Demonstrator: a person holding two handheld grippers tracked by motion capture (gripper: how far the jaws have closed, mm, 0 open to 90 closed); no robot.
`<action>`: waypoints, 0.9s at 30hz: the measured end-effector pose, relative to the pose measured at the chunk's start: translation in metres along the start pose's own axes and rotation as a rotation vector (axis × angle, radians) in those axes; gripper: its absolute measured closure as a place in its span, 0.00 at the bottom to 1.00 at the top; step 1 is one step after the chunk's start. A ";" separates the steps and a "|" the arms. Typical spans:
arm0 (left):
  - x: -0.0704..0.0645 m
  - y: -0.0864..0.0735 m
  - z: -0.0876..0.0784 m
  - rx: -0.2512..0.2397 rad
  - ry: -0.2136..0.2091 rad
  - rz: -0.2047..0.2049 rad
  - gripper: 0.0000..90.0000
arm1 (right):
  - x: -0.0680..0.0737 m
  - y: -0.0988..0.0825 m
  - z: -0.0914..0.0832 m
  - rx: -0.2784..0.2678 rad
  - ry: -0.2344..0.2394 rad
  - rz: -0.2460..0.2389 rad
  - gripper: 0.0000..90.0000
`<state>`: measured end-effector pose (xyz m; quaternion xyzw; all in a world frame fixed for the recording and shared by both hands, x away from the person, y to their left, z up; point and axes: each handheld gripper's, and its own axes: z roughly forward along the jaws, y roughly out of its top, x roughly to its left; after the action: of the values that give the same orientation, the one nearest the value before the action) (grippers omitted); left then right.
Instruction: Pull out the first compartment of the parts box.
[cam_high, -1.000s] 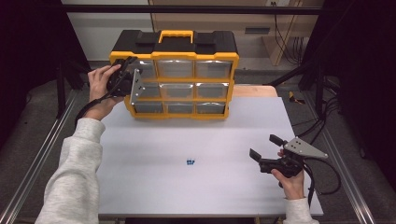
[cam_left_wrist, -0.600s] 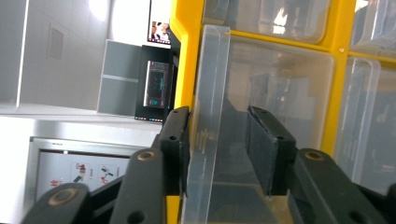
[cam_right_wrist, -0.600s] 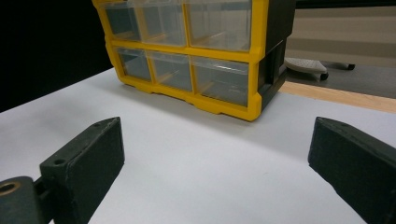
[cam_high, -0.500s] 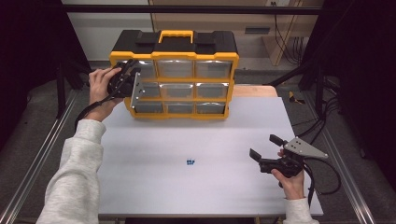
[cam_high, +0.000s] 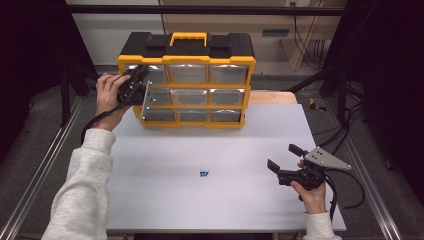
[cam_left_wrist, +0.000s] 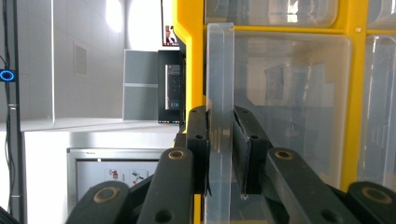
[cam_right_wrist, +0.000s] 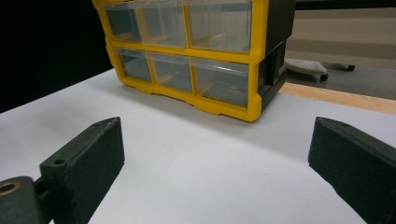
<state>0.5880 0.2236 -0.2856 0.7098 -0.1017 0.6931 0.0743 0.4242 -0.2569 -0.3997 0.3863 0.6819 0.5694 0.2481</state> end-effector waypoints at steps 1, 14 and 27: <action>0.000 0.000 0.000 0.000 0.000 0.000 0.87 | 0.000 0.000 0.000 0.001 -0.002 0.003 0.04; -0.001 0.003 -0.003 0.001 0.007 0.014 0.87 | 0.000 0.000 0.000 0.003 0.000 0.000 0.04; -0.001 0.004 -0.013 -0.007 0.006 0.007 0.87 | 0.000 0.000 0.000 0.005 0.000 0.002 0.04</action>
<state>0.5744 0.2226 -0.2867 0.7070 -0.1064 0.6952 0.0746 0.4243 -0.2566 -0.4000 0.3876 0.6830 0.5678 0.2467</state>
